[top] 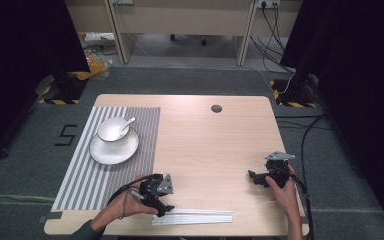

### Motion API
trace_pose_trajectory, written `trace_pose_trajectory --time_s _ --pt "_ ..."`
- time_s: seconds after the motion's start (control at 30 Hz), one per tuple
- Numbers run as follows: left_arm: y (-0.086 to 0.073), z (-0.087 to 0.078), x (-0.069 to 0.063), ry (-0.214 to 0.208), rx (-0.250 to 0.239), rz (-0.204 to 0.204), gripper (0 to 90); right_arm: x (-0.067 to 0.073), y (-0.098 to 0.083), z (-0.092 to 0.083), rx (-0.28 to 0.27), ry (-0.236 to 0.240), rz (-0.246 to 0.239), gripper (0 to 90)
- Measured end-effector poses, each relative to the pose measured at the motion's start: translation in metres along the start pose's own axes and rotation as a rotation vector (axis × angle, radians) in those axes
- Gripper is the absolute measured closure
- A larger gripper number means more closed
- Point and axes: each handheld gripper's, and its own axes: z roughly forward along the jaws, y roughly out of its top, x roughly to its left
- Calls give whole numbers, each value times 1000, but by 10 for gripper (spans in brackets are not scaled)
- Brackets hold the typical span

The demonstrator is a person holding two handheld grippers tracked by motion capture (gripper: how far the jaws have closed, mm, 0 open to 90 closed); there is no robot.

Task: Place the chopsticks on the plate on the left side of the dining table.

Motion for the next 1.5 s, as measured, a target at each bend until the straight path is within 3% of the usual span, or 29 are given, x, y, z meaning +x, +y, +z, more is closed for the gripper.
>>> trace_pose_trajectory --time_s 0.13,0.27,0.33,0.37,0.47,0.7,0.77,1.0,1.33,1.5 --pt "4 2 -2 -19 20 18 210 0 0 0 1 0 -1 2" --pt "7 6 -2 -8 65 54 240 0 0 0 1 1 -1 2" --pt "9 7 0 -29 67 61 277 0 0 0 2 1 -2 2" --pt "10 8 0 -38 58 56 309 0 0 0 1 1 -1 2" --pt "15 7 -1 -33 74 121 451 0 0 0 2 1 -1 2" --pt "28 9 -6 -91 139 225 663 0 0 0 2 2 -1 2" --pt "32 10 -7 -114 162 228 735 0 0 0 2 2 -1 2" --pt "36 11 -3 -170 224 207 818 0 0 0 0 1 -2 2" --pt "30 7 16 -150 256 193 814 0 0 0 1 2 -1 2" --pt "37 2 18 -137 251 185 786 0 0 0 0 2 -1 2"
